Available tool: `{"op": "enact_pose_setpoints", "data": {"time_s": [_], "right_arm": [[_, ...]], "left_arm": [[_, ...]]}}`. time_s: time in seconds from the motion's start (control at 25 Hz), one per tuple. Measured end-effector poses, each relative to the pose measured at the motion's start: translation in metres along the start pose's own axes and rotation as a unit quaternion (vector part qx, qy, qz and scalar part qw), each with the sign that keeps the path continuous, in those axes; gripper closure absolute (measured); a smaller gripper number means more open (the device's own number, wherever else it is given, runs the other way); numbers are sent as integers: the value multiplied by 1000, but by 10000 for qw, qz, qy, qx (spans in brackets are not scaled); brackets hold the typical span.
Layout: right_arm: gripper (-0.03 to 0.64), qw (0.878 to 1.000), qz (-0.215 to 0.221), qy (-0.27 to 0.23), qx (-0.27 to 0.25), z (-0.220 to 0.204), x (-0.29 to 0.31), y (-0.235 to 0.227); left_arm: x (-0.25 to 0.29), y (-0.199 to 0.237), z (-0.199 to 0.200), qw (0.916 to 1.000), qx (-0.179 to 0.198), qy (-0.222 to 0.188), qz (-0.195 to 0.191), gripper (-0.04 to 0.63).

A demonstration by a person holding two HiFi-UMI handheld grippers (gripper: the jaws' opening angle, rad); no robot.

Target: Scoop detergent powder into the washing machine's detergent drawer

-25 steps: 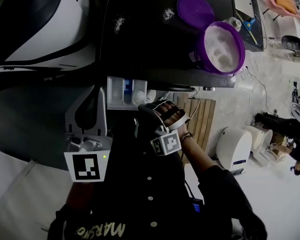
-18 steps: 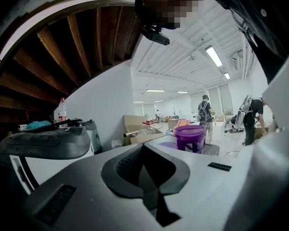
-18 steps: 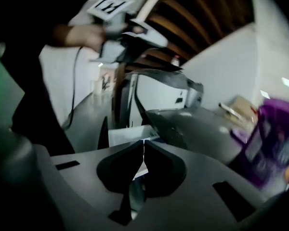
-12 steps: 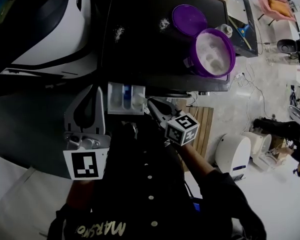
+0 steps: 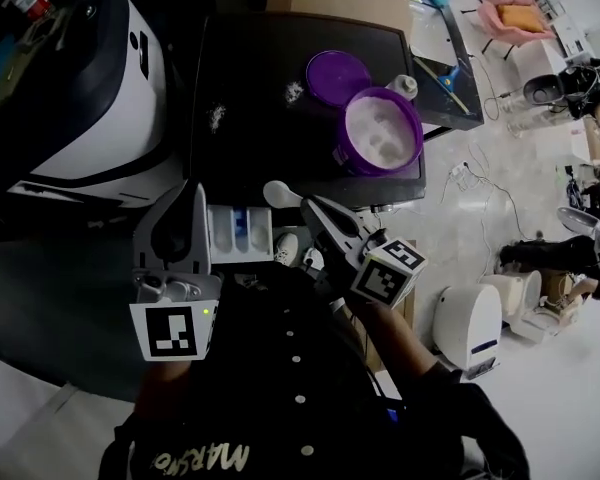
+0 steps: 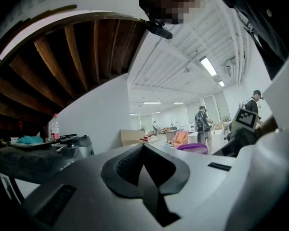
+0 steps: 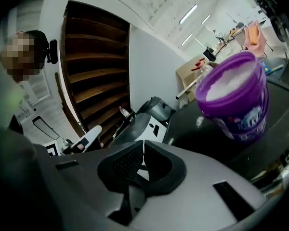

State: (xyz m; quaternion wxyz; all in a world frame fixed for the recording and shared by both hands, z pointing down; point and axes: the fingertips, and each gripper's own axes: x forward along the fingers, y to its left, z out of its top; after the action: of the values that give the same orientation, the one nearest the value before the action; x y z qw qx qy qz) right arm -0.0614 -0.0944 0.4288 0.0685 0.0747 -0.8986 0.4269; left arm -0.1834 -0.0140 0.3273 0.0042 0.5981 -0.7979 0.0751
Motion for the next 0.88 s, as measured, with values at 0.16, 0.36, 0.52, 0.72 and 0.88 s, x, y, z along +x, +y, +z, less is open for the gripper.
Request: {"op": "enact_pose_setpoints", "data": {"time_s": [0.16,0.36,0.52,0.72,0.88], "right_arm": [[584,9962,-134,-717,-474,69,-21,7],[584,9830,-700,-1282,-1109,137,-58,-17],[584,9688,-1420,-991,-1775,156,-79,-45],[584,9508,-2013,-369,-2326,150,-86,-65],[584,9361,-2447,321,-2506,128,-80,-92]], "left_arm": [[10,-8,18,9996,74,-206,-158,581],[22,-13,31,9986,125,-391,-320,581],[29,-14,37,9978,157,-497,-398,581],[37,-16,38,9976,167,-504,-443,581],[42,-18,34,9977,174,-433,-482,581]]}}
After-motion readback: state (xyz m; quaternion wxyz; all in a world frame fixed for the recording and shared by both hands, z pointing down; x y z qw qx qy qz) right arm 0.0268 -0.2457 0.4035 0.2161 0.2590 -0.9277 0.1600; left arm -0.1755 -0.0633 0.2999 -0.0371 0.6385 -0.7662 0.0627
